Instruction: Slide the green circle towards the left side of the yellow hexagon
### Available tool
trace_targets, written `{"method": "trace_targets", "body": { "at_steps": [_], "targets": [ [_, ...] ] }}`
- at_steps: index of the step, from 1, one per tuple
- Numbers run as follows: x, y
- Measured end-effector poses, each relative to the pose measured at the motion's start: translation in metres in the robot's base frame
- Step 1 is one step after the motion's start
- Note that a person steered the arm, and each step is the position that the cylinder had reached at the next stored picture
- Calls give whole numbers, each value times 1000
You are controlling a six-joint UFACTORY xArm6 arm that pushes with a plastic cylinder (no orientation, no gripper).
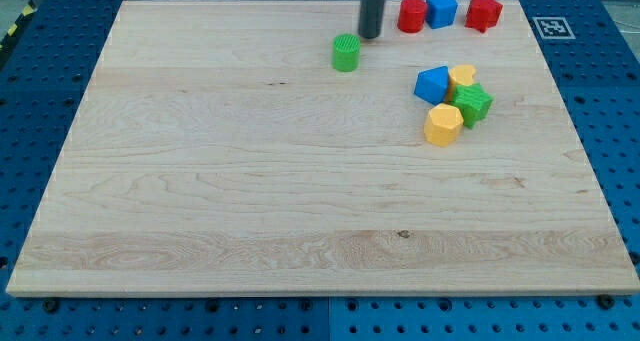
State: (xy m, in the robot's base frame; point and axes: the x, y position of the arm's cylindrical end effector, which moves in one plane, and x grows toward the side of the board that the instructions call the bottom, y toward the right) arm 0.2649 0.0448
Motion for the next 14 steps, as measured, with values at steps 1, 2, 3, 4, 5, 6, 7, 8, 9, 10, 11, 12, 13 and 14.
{"method": "trace_targets", "body": {
  "at_steps": [1, 2, 3, 4, 5, 6, 7, 8, 9, 10, 11, 12, 13, 14],
  "targets": [
    [36, -17],
    [81, 8],
    [99, 6],
    [66, -26],
    [71, -64],
    [111, -67],
    [118, -39],
    [118, -22],
    [107, -28],
    [101, -12],
    [108, 8],
    [114, 16],
    [114, -3],
    [115, -29]
  ]
}}
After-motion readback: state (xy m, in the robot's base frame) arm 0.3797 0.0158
